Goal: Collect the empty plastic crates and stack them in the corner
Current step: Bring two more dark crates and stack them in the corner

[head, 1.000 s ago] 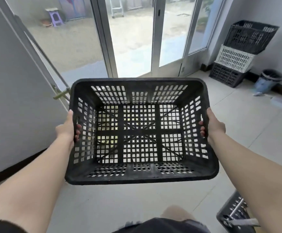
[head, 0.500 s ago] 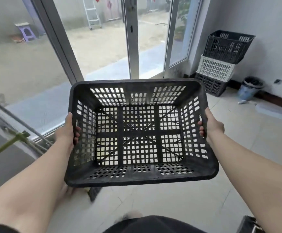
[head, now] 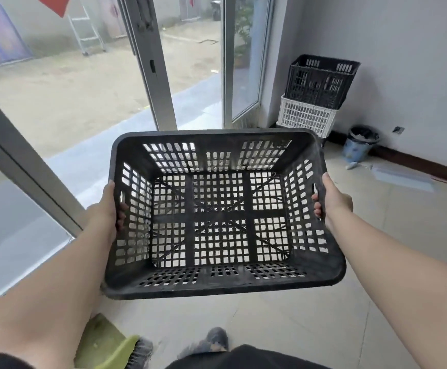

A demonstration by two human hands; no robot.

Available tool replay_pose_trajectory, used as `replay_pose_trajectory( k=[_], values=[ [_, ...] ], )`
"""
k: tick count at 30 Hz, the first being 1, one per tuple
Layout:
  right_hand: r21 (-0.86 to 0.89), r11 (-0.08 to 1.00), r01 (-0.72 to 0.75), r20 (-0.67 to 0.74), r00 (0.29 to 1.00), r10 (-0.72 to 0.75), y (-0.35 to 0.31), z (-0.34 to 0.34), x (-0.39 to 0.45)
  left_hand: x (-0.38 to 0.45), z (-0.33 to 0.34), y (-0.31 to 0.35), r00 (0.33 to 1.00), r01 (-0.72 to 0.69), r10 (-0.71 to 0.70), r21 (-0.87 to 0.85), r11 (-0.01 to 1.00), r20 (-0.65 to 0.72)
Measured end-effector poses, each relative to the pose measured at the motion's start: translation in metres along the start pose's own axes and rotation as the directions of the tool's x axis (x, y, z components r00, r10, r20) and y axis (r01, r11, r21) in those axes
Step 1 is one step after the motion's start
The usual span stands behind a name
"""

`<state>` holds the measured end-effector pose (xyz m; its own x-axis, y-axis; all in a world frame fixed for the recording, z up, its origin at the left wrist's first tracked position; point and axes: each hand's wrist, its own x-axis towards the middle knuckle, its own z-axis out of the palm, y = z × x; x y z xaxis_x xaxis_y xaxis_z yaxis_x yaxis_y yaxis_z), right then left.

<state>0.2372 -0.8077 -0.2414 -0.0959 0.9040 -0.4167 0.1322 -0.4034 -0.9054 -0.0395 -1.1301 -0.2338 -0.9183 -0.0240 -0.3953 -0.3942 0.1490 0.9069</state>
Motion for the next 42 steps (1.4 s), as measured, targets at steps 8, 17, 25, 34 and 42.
replay_pose_trajectory(
  k=[8, 17, 25, 34, 42],
  values=[
    [0.068, 0.998, -0.001, -0.152, 0.988, 0.011, -0.064, 0.051, 0.108, 0.092, 0.153, 0.082, 0.988, -0.089, 0.078, 0.081, 0.993, 0.135],
    [0.087, 0.996, 0.014, -0.233, 0.973, 0.007, -0.139, 0.081, 0.266, 0.153, 0.343, 0.142, 0.979, -0.078, 0.069, 0.041, 0.996, 0.192],
    [0.126, 0.992, 0.031, -0.246, 0.969, 0.001, -0.222, 0.102, 0.399, 0.194, 0.498, 0.195, 0.963, -0.132, 0.111, 0.07, 0.989, 0.245],
    [0.124, 0.991, 0.045, -0.311, 0.95, -0.004, -0.292, 0.152, 0.53, 0.271, 0.66, 0.257, 0.945, -0.146, 0.119, 0.065, 0.987, 0.304],
    [0.197, 0.979, 0.049, -0.401, 0.916, 0.035, -0.348, 0.206, 0.638, 0.348, 0.803, 0.333, 0.894, -0.187, 0.137, 0.078, 0.979, 0.427]
  ],
)
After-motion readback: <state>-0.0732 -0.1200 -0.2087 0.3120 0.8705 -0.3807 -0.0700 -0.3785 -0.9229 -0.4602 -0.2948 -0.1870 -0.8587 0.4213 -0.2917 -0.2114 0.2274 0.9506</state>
